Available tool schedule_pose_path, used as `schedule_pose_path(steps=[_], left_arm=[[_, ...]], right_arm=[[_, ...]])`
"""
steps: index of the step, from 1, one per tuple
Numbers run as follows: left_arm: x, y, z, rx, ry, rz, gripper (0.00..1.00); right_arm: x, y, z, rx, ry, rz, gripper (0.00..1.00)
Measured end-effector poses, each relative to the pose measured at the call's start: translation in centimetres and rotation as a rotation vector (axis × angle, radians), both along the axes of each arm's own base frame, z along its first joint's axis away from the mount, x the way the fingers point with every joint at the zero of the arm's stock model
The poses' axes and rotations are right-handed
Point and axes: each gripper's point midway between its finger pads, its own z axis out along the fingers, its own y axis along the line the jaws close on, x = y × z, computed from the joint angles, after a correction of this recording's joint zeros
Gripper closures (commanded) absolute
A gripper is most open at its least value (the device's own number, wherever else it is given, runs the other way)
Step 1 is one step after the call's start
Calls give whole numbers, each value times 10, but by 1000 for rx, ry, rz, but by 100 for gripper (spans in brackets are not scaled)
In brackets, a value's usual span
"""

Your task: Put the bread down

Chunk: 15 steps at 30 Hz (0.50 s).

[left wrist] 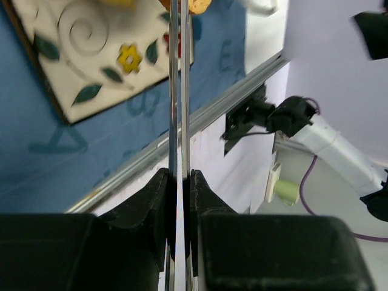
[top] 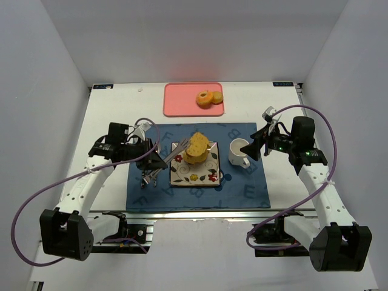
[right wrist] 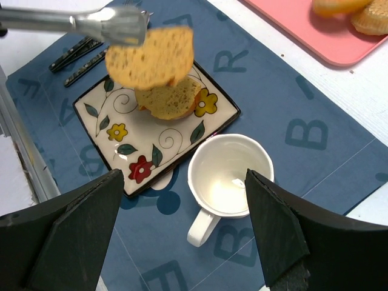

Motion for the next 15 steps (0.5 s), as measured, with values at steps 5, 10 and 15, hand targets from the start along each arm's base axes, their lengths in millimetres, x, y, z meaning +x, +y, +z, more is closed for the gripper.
schedule_pose_path(steps=[5, 10, 15], left_arm=[[-15, 4, -23, 49, 90, -13, 83], [-16, 2, -33, 79, 102, -39, 63], [-19, 5, -41, 116, 123, -53, 52]], right_arm=[[0, 0, 0, 2, -1, 1, 14], [0, 0, 2, 2, -9, 1, 14], [-2, 0, 7, 3, -27, 1, 14]])
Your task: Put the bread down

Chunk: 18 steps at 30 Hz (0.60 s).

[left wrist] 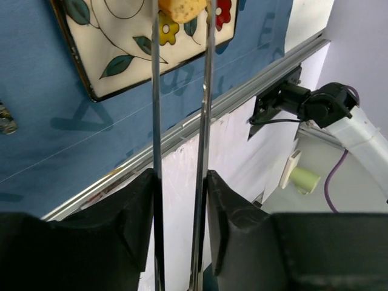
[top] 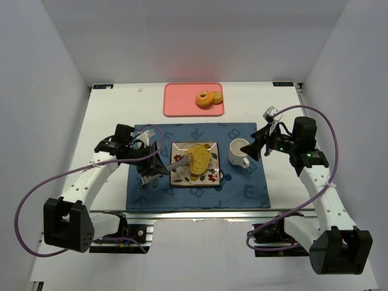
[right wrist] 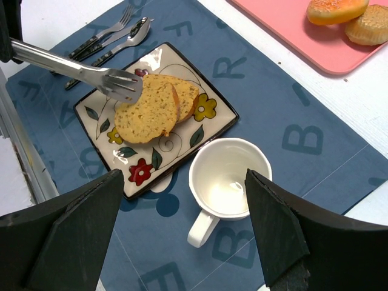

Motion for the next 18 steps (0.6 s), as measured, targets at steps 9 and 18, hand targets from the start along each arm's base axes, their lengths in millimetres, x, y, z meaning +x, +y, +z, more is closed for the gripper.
schedule_pose_path(steps=[9, 18], left_arm=[[15, 8, 13, 71, -69, 17, 56], [59, 20, 52, 133, -249, 111, 90]], right_arm=[[0, 0, 1, 0, -4, 0, 14], [0, 0, 1, 0, -4, 0, 14]])
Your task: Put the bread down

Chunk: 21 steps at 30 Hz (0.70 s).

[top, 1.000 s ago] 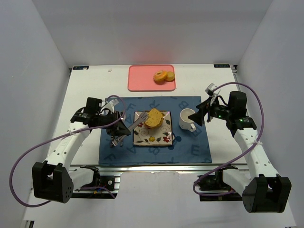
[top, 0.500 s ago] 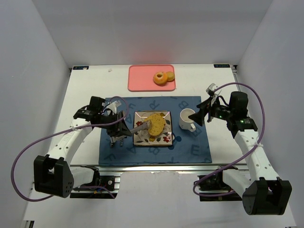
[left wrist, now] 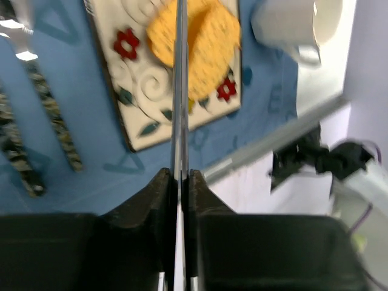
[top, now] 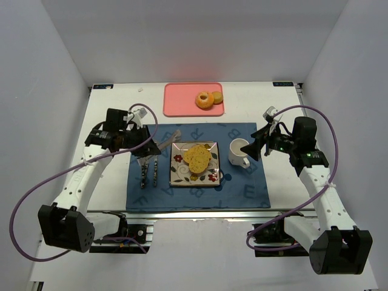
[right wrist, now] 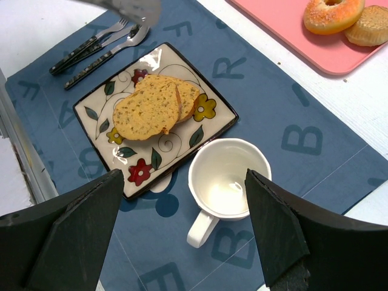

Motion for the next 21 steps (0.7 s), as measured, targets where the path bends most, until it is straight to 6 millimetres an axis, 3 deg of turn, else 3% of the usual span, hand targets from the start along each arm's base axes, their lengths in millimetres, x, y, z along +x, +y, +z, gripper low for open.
schedule_pose_path(steps=[2, 5, 10, 12, 17, 21], left_arm=[[9, 11, 1, 17, -18, 48, 96], [30, 49, -5, 92, -49, 181, 97], [74, 147, -17, 311, -175, 456, 99], [84, 174, -38, 407, -201, 494, 100], [94, 201, -116, 543, -111, 442, 100], [110, 222, -148, 593, -110, 409, 99]], right_arm=[[0, 0, 0, 0, 0, 0, 14], [0, 0, 0, -1, -1, 0, 14], [0, 0, 0, -2, -5, 1, 14], [1, 0, 0, -4, -9, 2, 14], [1, 0, 1, -13, -26, 9, 14], [-2, 0, 4, -10, -38, 17, 14]])
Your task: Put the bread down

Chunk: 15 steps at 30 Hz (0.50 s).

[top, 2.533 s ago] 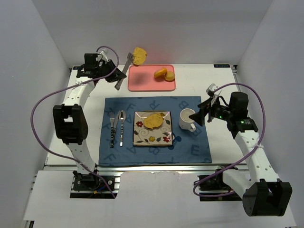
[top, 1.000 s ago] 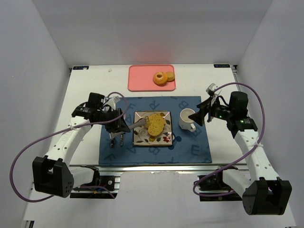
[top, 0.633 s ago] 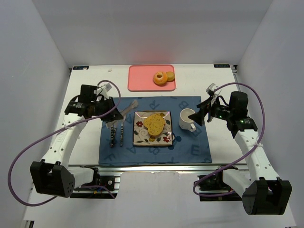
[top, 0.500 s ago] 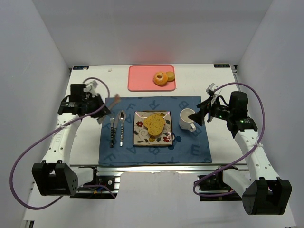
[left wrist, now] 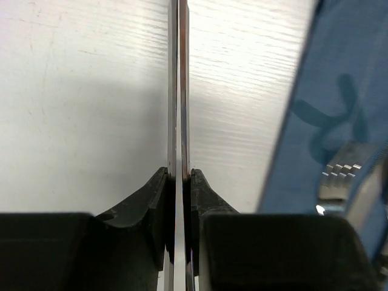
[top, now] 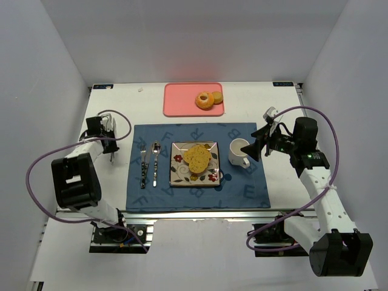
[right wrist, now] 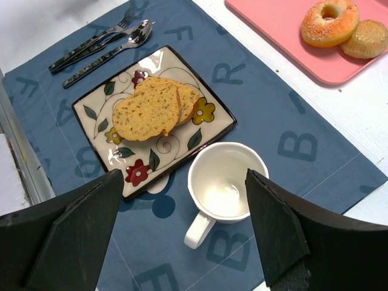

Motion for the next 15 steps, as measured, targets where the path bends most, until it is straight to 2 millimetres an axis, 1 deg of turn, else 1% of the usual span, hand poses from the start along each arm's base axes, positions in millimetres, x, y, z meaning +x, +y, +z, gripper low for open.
schedule_pose_path(steps=[3, 6, 7, 9, 10, 11, 15], left_arm=[[4, 9, -17, 24, 25, -19, 85], [1, 12, -32, 38, 63, -41, 55], [3, 13, -32, 43, 60, -46, 41], [2, 13, -33, 52, 61, -50, 28], [2, 14, -33, 57, 58, -47, 20], [2, 15, -33, 60, 57, -46, 14], [-4, 18, -30, 76, 60, -17, 5]], right_arm=[[-1, 0, 3, 1, -11, 1, 14], [-2, 0, 5, 1, -18, 0, 14], [-3, 0, 5, 0, -19, -2, 14], [-3, -1, 4, -2, -16, -6, 14], [-3, -1, 4, -3, -15, -7, 14], [-2, -1, 4, -4, -13, -10, 14], [-4, -2, 1, -12, -3, -12, 13]])
